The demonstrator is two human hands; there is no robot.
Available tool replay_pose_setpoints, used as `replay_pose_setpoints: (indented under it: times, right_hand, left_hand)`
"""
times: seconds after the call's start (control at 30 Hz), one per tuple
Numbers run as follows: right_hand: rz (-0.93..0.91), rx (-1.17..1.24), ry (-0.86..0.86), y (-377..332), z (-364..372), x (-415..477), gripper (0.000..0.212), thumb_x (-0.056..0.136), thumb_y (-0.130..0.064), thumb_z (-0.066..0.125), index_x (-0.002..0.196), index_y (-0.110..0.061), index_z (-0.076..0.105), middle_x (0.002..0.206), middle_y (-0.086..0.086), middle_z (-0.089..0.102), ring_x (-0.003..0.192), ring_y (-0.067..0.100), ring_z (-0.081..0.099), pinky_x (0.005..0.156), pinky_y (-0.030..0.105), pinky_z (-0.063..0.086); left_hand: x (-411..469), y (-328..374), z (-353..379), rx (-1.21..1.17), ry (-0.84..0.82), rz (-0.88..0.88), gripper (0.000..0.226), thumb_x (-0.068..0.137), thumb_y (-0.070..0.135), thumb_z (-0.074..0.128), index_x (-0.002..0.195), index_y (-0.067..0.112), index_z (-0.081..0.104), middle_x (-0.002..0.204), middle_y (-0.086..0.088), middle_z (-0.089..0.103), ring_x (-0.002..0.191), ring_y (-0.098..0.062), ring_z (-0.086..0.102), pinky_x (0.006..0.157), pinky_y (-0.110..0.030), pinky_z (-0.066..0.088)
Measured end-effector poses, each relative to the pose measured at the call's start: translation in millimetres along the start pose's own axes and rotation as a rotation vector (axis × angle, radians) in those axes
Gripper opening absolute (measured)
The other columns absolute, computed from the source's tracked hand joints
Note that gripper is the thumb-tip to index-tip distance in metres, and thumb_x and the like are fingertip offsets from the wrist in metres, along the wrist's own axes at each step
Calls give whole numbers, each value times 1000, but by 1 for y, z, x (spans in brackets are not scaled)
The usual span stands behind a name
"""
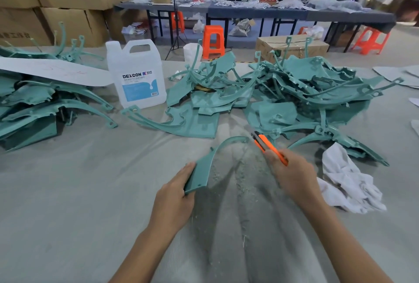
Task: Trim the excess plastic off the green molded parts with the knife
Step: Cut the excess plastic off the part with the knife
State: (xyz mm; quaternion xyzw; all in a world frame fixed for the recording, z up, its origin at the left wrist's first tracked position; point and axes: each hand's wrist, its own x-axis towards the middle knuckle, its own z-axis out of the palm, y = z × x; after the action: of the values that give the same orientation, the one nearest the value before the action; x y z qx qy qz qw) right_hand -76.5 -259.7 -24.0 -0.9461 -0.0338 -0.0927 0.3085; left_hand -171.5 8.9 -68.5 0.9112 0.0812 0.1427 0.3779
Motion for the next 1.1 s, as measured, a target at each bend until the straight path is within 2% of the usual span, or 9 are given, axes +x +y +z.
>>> replay_pose_setpoints:
  times: [0.1, 0.2, 0.33, 0.47, 0.57, 0.7, 0.83, 0.97, 1.1]
  right_hand:
    - [-61, 287, -70, -16, 9, -43, 42, 89, -73, 47, 82, -34, 61, 63, -7, 65, 49, 8, 56, 52, 34, 47]
    - [-99, 442, -124, -28, 25, -76, 42, 84, -75, 48, 89, -36, 63, 63, -7, 64, 48, 6, 54, 51, 37, 49]
    - [-152, 519, -184, -34, 38, -89, 42, 84, -74, 50, 90, -35, 63, 62, -7, 63, 50, 3, 54, 50, 29, 45]
    - [-181, 549, -206, -35, 45, -86, 54, 84, -82, 47, 85, -30, 61, 62, -3, 62, 50, 1, 49, 48, 25, 40]
    - [-199, 463, -162, -38, 48, -76, 48, 86, -81, 44, 83, -35, 58, 65, -1, 61, 49, 4, 49, 49, 27, 39]
    - [-171, 363, -90, -43, 48, -48, 35, 92, -70, 47, 75, -40, 54, 63, -10, 61, 48, 7, 51, 45, 21, 35]
    - [-124, 172, -42, -35, 47, -13, 43, 98, -61, 48, 70, -27, 51, 54, -4, 52, 48, 8, 49, 48, 26, 33]
    - [-7, -79, 27, -18, 43, 11, 46, 100, -60, 44, 81, -21, 59, 64, -1, 58, 63, 24, 56, 57, 34, 37]
    - [104, -202, 30, -6, 41, 27, 49, 100, -59, 43, 88, -16, 64, 73, 6, 62, 71, 29, 58, 63, 36, 39]
  left_hand:
    - [6, 2, 0, -18, 44, -66, 56, 93, 14, 63, 142, 39, 54, 136, 15, 61, 119, -12, 61, 98, -22, 46]
    - [7, 2, 0, -20, 67, -79, 53, 93, 16, 65, 139, 40, 57, 130, 11, 67, 112, -18, 66, 93, -30, 53]
    - [10, 2, 1, -82, 116, -131, 42, 94, 22, 66, 133, 38, 63, 124, 8, 71, 110, -19, 67, 90, -31, 53]
    - [16, -1, -1, -174, 107, -192, 28, 96, 32, 61, 122, 38, 70, 107, 4, 73, 100, -22, 67, 81, -34, 51]
    - [18, -3, -2, -182, 129, -201, 22, 95, 31, 61, 115, 30, 71, 104, 2, 69, 97, -27, 65, 77, -37, 52]
    - [15, -2, -2, -176, 118, -182, 33, 96, 31, 63, 126, 42, 67, 112, 8, 75, 102, -18, 68, 88, -34, 54]
    - [12, -2, 0, -153, 124, -135, 36, 94, 29, 67, 129, 40, 66, 120, 13, 71, 108, -12, 67, 94, -32, 55]
    - [10, 1, 2, -133, 117, -128, 37, 96, 29, 65, 131, 39, 64, 121, 16, 71, 103, -10, 68, 90, -33, 56]
    - [9, 2, 2, -127, 105, -115, 39, 96, 27, 65, 134, 37, 63, 124, 17, 69, 104, -8, 67, 92, -32, 56]
